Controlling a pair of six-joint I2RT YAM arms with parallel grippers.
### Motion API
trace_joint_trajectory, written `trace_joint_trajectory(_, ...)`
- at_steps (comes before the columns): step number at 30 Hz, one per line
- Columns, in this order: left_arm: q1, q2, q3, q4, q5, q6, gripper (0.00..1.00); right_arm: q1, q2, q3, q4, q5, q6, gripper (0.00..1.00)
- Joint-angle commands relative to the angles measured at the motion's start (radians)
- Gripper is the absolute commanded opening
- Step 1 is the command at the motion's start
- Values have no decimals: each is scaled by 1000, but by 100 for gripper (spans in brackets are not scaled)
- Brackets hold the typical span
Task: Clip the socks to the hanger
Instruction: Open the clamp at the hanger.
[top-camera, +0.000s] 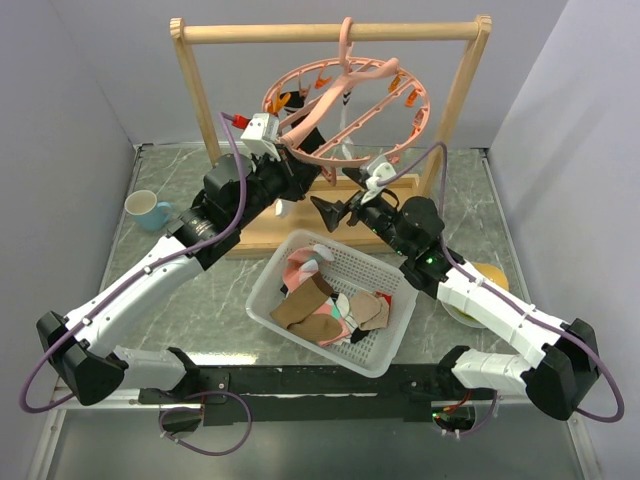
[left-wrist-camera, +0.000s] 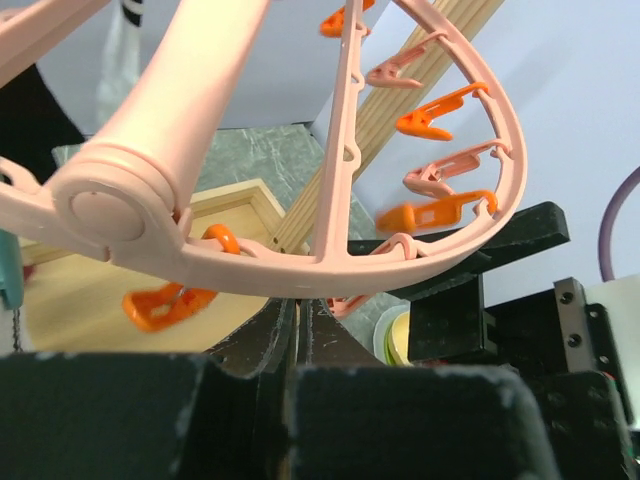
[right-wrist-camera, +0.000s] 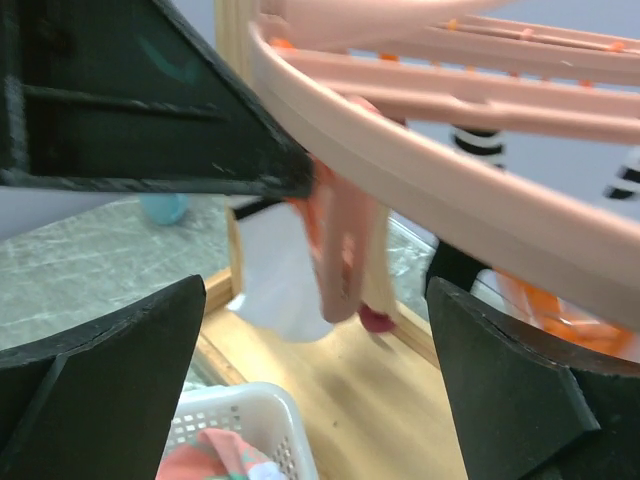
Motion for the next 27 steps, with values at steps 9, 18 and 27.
trace_joint_trajectory(9, -3, -3, 64, 5, 17, 11, 2, -50, -16, -10, 177, -110, -2, 92)
trace_joint_trajectory(18, -4, -6, 64, 5, 23, 11, 3, -64, 15, 28, 164, -184, 32, 41)
trace_joint_trajectory(27, 5, -31, 46, 4, 44, -9, 7, -64, 30, 38, 176, -199, 53, 20)
